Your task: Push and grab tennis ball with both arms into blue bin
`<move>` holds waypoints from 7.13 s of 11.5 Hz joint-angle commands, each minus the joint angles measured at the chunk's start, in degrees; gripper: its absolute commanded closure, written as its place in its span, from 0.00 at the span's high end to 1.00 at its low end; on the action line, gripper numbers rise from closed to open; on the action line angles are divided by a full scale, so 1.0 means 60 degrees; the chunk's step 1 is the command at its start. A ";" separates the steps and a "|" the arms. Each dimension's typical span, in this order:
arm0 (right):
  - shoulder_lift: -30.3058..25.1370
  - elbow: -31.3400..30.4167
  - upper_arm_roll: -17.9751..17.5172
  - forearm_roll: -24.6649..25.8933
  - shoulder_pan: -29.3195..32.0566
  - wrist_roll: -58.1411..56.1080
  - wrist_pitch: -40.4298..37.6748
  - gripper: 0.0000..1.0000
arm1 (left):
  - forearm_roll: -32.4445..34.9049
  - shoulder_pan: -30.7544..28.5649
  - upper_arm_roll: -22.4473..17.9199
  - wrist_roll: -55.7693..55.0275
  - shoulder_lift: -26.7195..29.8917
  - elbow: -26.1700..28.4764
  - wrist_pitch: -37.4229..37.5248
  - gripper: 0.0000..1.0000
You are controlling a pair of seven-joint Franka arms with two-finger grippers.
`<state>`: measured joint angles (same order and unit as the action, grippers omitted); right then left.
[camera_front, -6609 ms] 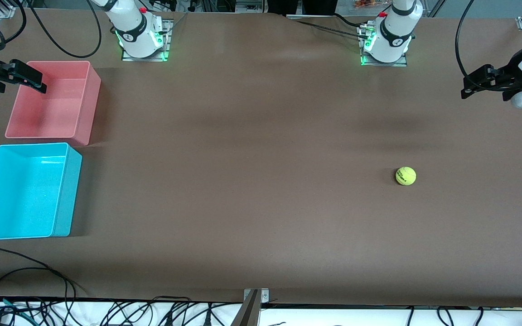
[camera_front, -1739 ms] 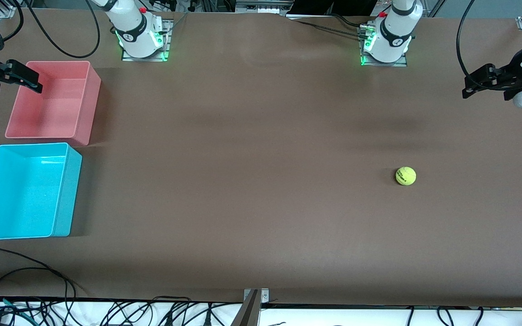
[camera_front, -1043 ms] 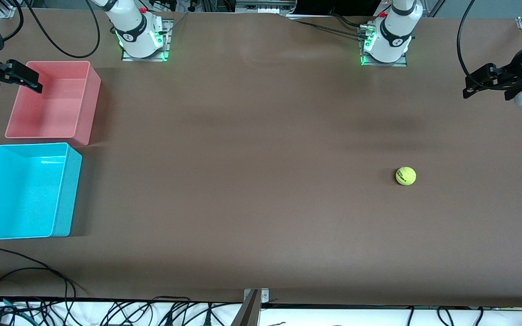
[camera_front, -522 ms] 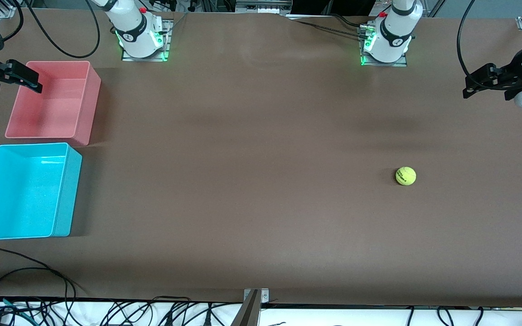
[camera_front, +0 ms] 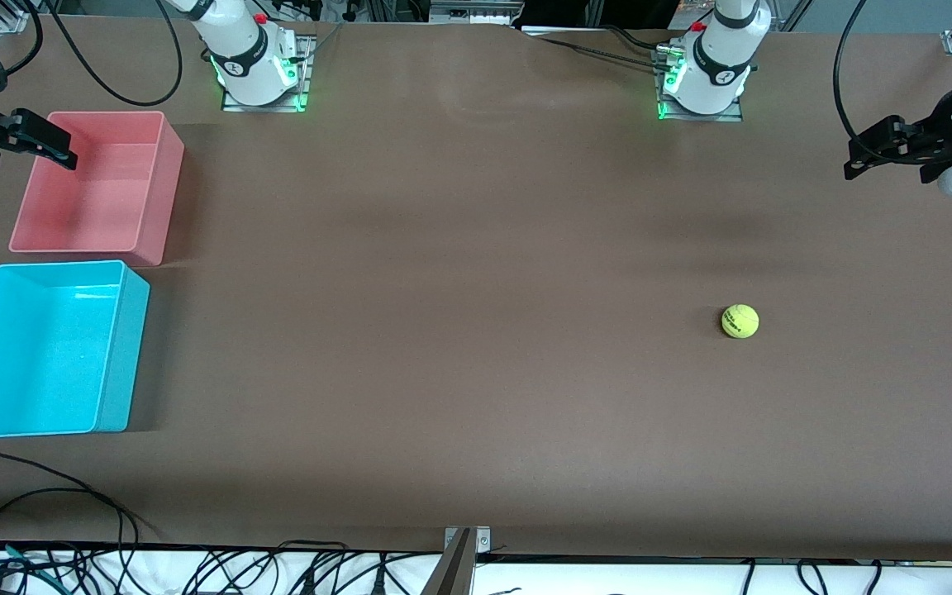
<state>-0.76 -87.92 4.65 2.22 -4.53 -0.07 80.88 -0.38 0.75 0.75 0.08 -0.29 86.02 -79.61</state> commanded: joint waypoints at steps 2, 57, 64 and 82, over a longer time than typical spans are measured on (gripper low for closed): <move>0.0053 0.0253 -0.0028 0.0113 0.0023 -0.0105 -0.0237 1.00 | -0.0215 0.0006 -0.0051 -0.0115 -0.0039 -0.0230 0.0201 1.00; 0.0873 0.0327 -0.0614 -0.0927 0.0184 0.0056 0.0656 1.00 | -0.0406 -0.0535 -0.0008 0.3553 -0.1460 0.7153 -0.8881 0.01; 0.0873 0.0312 -0.0555 -0.0927 0.0374 -0.0047 0.0671 1.00 | -0.0420 -0.0959 -0.0066 1.0953 -0.2177 0.7065 -0.9875 0.00; 0.0991 0.0327 -0.0482 -0.0927 0.0389 -0.0032 0.0671 1.00 | -0.0889 -0.1004 -0.0476 1.4224 -0.4873 0.4794 -1.0419 0.00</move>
<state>4.75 -87.29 1.75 -2.13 -2.47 0.05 85.27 -3.30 -5.57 -1.85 82.09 -27.76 116.49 -141.95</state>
